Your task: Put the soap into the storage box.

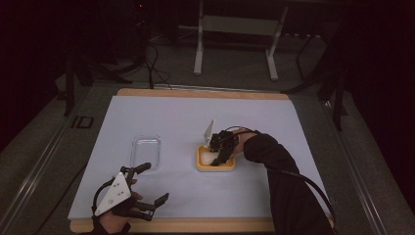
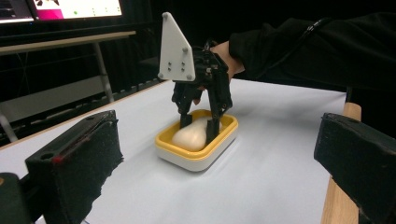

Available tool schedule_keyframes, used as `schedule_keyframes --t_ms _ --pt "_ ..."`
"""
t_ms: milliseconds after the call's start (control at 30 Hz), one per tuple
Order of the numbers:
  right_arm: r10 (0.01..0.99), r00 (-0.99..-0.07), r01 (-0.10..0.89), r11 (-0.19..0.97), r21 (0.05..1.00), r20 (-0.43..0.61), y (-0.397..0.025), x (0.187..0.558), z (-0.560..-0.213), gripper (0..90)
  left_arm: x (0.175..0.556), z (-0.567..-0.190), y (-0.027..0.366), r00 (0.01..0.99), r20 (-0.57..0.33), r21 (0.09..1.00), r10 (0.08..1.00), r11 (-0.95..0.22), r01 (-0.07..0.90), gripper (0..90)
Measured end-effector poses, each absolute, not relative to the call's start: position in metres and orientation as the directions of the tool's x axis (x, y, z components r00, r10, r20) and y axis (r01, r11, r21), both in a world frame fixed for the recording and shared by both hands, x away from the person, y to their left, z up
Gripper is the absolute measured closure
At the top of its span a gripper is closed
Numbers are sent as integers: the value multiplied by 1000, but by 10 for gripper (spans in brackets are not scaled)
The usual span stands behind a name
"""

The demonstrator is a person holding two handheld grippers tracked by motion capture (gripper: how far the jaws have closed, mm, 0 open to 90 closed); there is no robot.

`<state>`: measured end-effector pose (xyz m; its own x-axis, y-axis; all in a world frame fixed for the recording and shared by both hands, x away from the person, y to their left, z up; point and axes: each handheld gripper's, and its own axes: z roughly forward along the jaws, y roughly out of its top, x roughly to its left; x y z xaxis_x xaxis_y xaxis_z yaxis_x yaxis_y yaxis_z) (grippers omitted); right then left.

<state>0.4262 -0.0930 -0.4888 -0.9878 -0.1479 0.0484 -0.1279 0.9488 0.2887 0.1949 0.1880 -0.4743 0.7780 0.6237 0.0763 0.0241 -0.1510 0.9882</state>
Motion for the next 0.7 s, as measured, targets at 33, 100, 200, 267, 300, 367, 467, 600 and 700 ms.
schedule_keyframes --t_ms 33,100,200,267,300,367,467,600,700 --pt "-141 -988 -119 951 285 56 -93 426 -489 477 195 -474 188 778 76 988 624 -150 24 8" --pt "-126 -989 -99 950 297 73 -92 427 -487 465 195 -474 188 777 77 988 625 -151 24 8" --pt "-127 -990 -103 946 307 59 -93 427 -482 458 195 -474 188 777 78 988 625 -151 22 8" --pt "-116 -992 -96 943 319 45 -95 426 -476 458 195 -474 188 776 78 988 625 -151 22 8" --pt "-113 -993 -93 939 331 43 -96 426 -472 457 195 -474 188 776 78 988 625 -151 23 8" --pt "-103 -994 -91 936 339 18 -99 425 -465 456 195 -474 187 778 78 988 624 -153 24 8" --pt "-88 -996 -84 932 353 -3 -104 422 -454 432 195 -474 187 778 77 988 624 -154 25 8" --pt "-61 -998 -69 926 370 -32 -112 420 -443 415 195 -474 187 776 77 988 626 -154 26 7" --pt "-33 -998 -49 926 375 -49 -116 416 -436 391 196 -475 187 775 77 988 627 -154 27 8"
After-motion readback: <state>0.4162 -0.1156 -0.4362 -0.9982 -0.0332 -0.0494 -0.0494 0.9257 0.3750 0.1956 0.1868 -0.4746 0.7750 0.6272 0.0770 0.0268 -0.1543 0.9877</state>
